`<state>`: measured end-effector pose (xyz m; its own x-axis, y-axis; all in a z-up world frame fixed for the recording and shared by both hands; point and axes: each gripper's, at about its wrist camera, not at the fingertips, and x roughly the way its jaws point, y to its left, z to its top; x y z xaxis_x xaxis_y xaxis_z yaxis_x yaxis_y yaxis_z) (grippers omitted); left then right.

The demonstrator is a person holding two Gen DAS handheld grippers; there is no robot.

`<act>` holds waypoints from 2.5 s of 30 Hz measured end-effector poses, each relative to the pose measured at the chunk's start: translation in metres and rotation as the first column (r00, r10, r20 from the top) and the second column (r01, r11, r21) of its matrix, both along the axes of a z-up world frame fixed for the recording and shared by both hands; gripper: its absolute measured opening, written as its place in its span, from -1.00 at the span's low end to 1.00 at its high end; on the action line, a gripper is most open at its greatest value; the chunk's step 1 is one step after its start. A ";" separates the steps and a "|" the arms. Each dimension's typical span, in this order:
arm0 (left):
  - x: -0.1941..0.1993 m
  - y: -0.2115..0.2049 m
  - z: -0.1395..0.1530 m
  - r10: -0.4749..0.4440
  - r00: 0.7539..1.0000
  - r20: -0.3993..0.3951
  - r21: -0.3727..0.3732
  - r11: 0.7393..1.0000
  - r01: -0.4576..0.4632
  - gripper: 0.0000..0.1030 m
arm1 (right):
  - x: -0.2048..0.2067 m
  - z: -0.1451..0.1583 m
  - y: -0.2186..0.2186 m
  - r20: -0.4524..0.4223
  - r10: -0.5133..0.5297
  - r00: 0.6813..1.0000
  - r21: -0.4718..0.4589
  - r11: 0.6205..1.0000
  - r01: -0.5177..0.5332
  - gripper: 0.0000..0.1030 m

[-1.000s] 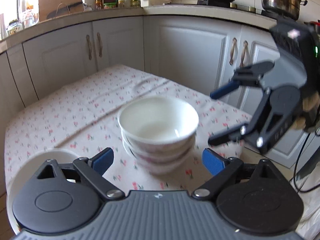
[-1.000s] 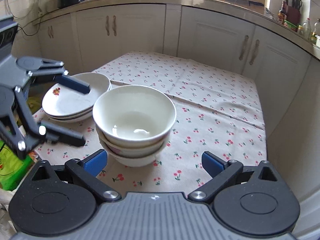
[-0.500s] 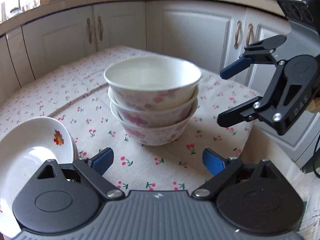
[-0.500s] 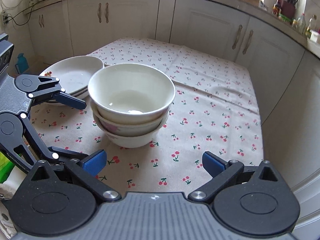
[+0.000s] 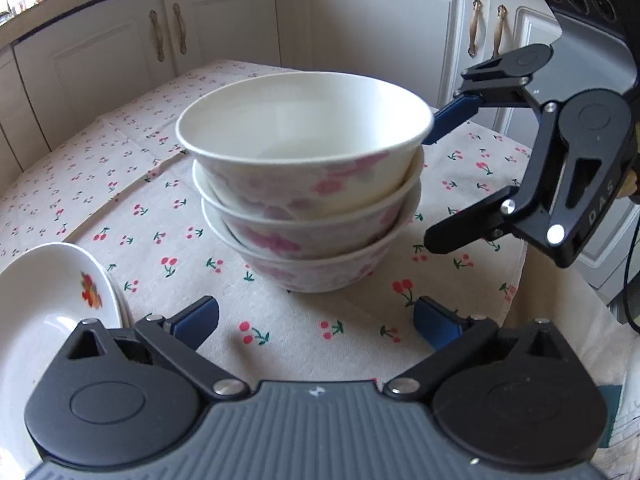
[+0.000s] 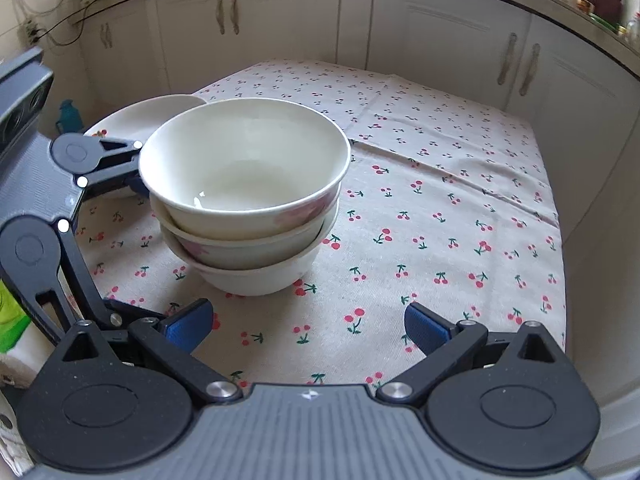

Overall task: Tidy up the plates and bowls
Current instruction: 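Move both tools to the three-bowl stack and grip its rim, then lift the three-bowl stack off the cloth with both tools, then carry the bowl stack with both tools over the flowered plate stack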

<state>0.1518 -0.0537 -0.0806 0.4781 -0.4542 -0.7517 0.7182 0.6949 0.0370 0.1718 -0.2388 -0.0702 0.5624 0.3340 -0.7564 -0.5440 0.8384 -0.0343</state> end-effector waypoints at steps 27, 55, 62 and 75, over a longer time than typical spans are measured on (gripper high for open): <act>0.031 0.003 0.024 -0.282 0.959 -0.008 0.047 0.958 0.283 0.47 | 0.015 0.007 0.023 0.053 0.378 0.924 -0.115 0.922 -0.370 0.64; 0.048 0.003 0.025 -0.362 0.930 -0.061 0.031 0.931 0.365 0.50 | 0.034 0.003 0.032 -0.024 0.424 0.905 -0.107 0.899 -0.424 0.57; 0.045 0.000 0.027 -0.363 0.930 -0.053 0.053 0.929 0.366 0.48 | 0.031 0.004 0.034 -0.026 0.412 0.911 -0.114 0.904 -0.412 0.56; 0.028 0.018 0.058 -0.322 0.946 0.025 0.042 0.946 0.321 0.48 | 0.019 0.036 0.049 0.016 0.442 0.897 -0.184 0.883 -0.432 0.56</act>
